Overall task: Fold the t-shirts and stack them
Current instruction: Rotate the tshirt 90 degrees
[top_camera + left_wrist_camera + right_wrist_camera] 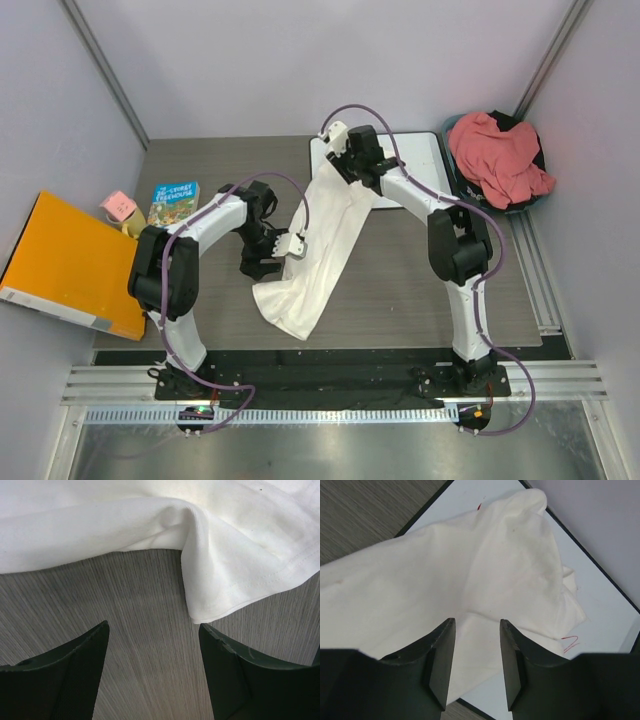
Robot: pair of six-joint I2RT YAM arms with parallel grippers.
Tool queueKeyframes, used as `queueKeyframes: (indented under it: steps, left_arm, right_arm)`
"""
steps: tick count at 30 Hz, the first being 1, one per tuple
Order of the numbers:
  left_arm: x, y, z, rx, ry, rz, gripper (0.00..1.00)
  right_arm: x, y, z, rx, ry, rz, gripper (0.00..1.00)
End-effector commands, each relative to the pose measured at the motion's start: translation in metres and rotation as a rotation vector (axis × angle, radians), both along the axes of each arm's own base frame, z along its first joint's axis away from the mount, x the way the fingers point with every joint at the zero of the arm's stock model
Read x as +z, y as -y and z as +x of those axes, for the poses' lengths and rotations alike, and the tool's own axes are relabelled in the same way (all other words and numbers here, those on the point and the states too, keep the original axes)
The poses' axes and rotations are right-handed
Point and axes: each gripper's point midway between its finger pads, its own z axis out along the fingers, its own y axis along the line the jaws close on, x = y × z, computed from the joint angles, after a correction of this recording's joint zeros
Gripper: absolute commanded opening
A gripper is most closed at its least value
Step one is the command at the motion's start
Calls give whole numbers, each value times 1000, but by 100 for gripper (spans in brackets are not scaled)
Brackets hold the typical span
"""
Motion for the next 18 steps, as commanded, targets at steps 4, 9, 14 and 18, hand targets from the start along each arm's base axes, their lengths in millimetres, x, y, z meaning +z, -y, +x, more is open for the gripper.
queueKeyframes:
  steps: [4, 9, 14, 18]
  left_arm:
    - [6, 2, 5, -4, 22, -28, 73]
    - [5, -1, 6, 3, 21, -28, 73]
    - [5, 0, 8, 8, 18, -35, 73]
    - [5, 3, 9, 11, 17, -41, 73]
  right_arm:
    - [0, -24, 20, -60, 20, 120, 47]
    - [-10, -18, 18, -79, 8, 98, 47]
    - [-18, -10, 15, -94, 11, 65, 46]
    - [-23, -8, 13, -92, 6, 51, 45]
